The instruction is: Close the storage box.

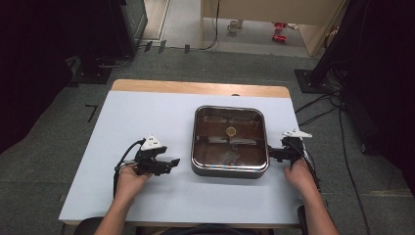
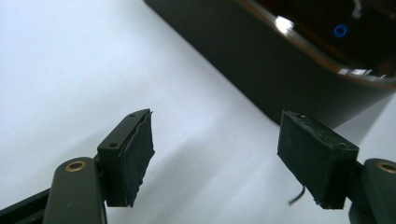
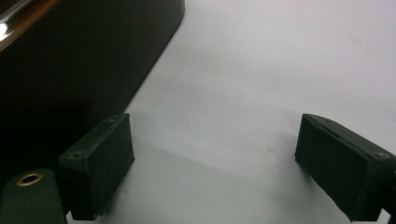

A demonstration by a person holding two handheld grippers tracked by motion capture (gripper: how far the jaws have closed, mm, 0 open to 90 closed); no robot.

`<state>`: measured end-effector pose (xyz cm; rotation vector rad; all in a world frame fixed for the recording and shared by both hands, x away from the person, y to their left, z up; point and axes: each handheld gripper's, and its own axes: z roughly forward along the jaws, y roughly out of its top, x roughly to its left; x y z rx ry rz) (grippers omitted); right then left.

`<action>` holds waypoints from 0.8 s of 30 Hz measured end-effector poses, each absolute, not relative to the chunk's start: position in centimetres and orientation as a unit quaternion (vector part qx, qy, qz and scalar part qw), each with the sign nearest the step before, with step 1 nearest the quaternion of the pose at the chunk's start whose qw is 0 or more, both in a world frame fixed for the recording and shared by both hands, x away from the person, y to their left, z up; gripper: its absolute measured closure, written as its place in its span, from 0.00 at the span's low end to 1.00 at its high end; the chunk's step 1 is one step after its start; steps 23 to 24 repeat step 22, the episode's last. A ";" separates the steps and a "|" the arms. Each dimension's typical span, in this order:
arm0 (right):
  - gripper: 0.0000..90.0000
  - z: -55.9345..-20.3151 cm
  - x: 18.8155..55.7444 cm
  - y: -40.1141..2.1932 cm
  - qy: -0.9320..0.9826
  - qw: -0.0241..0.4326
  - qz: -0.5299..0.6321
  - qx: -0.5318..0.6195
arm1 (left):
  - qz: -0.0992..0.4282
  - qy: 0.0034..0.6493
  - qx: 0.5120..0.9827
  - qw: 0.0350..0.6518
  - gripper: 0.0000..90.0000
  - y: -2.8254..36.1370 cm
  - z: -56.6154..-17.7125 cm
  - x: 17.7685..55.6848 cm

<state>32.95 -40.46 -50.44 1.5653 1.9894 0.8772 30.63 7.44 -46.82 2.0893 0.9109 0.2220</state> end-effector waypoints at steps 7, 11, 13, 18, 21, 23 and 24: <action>0.12 -50.4 32.9 -40.5 0.723 0.229 0.319 0.569 | 0.092 0.372 0.836 0.393 0.29 7.3 -48.4 31.0; 0.12 -50.4 32.9 -40.5 0.723 0.229 0.319 0.569 | 0.098 0.354 0.853 0.370 0.29 6.8 -49.1 31.0; 0.12 -50.4 32.9 -40.5 0.723 0.229 0.319 0.569 | 0.104 0.348 0.854 0.372 0.29 6.7 -49.2 31.0; 0.12 -50.4 32.9 -40.5 0.723 0.229 0.319 0.569 | 0.113 0.350 0.845 0.388 0.21 6.4 -49.7 30.5; 0.12 -50.4 32.9 -40.5 0.723 0.229 0.319 0.568 | 0.119 0.348 0.844 0.391 0.21 6.4 -49.8 30.4; 0.12 -50.4 32.9 -40.5 0.723 0.229 0.319 0.569 | 0.119 0.348 0.843 0.392 0.21 6.4 -49.8 30.4; 0.12 -50.4 32.9 -40.5 0.723 0.229 0.319 0.569 | 0.119 0.348 0.843 0.392 0.21 6.4 -49.8 30.4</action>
